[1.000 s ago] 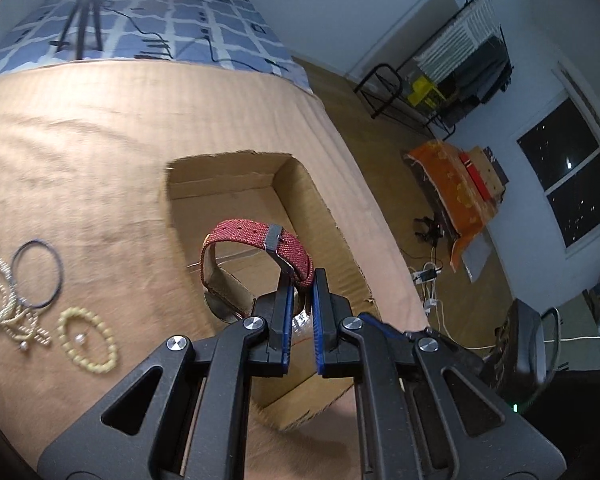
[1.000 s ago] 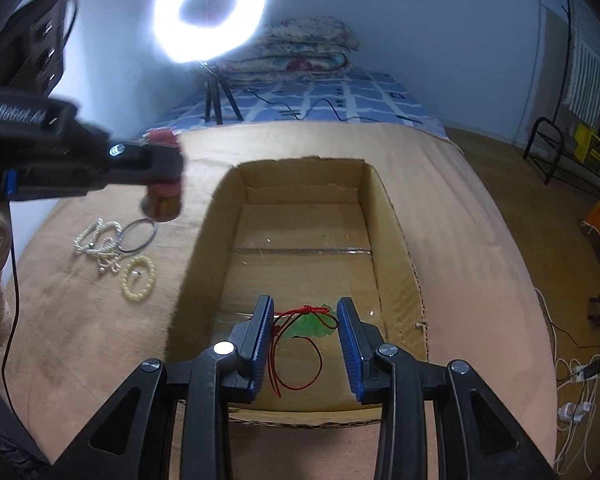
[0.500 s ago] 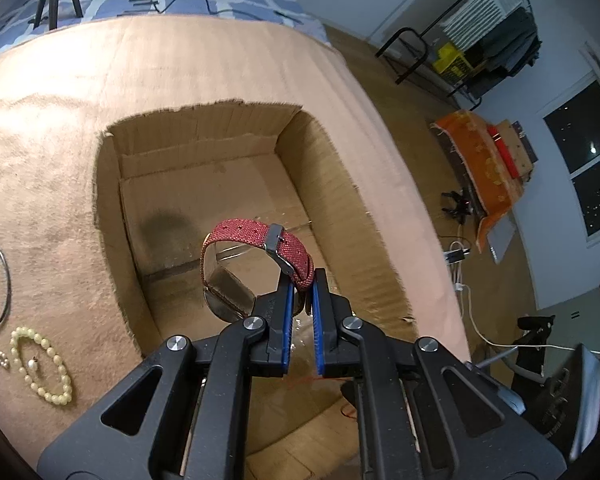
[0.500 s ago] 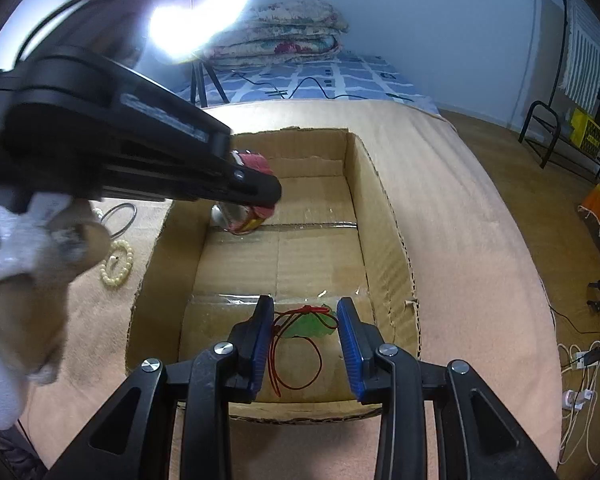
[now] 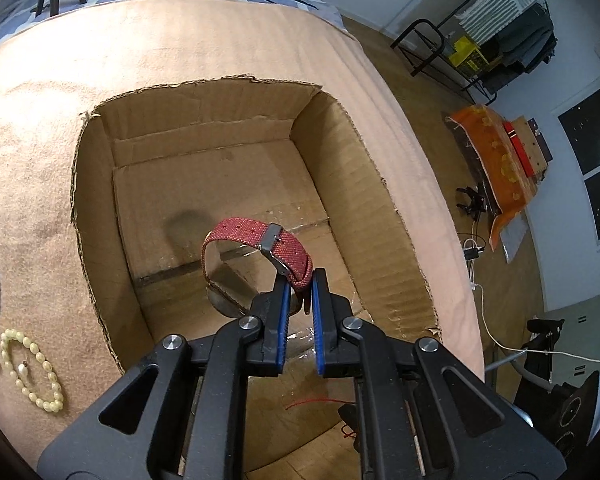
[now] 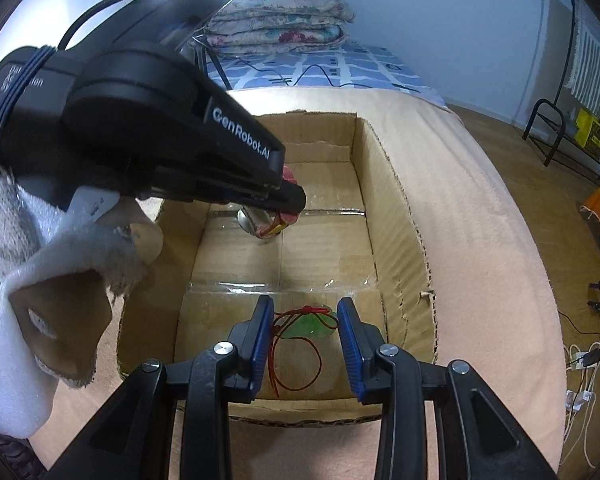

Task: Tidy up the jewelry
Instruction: 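Open the left tool to drop the watch into the box, then grasp the pearl necklace with the left tool while the right tool grasps the yellow bead bracelet, then lift the pearl necklace and bead bracelet with both tools over the box, then open both tools to drop the necklace and bracelet into the box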

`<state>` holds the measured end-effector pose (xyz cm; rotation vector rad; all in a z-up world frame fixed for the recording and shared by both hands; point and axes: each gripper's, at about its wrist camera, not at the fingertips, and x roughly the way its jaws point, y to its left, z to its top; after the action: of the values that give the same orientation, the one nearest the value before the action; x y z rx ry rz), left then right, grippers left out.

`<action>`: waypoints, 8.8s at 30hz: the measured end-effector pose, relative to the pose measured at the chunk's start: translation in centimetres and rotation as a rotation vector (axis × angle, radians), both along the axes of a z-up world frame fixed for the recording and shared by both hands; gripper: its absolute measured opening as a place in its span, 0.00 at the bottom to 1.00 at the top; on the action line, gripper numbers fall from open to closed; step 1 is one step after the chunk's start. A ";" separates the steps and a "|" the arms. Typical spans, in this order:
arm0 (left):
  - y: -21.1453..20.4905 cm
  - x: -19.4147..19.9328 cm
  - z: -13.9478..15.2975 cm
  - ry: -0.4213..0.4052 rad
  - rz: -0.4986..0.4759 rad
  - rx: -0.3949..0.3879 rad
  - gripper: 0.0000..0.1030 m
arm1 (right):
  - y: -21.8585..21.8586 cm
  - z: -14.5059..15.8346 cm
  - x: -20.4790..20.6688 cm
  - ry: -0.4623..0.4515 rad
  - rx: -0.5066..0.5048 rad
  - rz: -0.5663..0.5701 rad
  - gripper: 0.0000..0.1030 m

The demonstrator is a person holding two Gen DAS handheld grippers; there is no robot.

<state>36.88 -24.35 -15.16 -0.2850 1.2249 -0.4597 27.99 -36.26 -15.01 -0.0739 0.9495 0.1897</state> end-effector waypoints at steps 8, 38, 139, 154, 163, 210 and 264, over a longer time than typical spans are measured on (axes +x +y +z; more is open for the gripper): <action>0.6 0.2 -0.1 0.004 0.022 -0.003 0.38 | 0.0 0.3 -0.3 -0.004 0.008 -0.009 0.38; 9.5 -2.8 7.1 -0.124 0.083 -0.069 0.62 | 2.1 4.0 -1.1 -0.158 -0.024 -0.037 0.90; 38.8 -5.9 1.5 -0.102 0.516 -0.141 0.06 | 20.4 -3.2 1.6 0.048 0.044 0.398 0.05; 38.2 -8.2 8.6 -0.222 0.496 -0.210 0.06 | 17.6 -0.2 1.6 0.050 0.252 0.347 0.05; 37.2 -9.4 11.8 -0.265 0.465 -0.201 0.06 | 16.0 1.2 1.4 0.029 0.314 0.324 0.05; 12.0 -5.0 16.3 -0.253 0.108 -0.271 0.06 | -2.2 5.8 -0.6 -0.107 0.268 0.045 0.05; 4.1 -8.3 3.8 -0.031 -0.038 -0.070 0.13 | -4.3 1.0 1.6 0.007 0.202 -0.046 0.08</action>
<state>28.63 -20.29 -11.35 -0.3136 1.1876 -0.5380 29.58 -40.53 -14.01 0.1344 0.9334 0.2426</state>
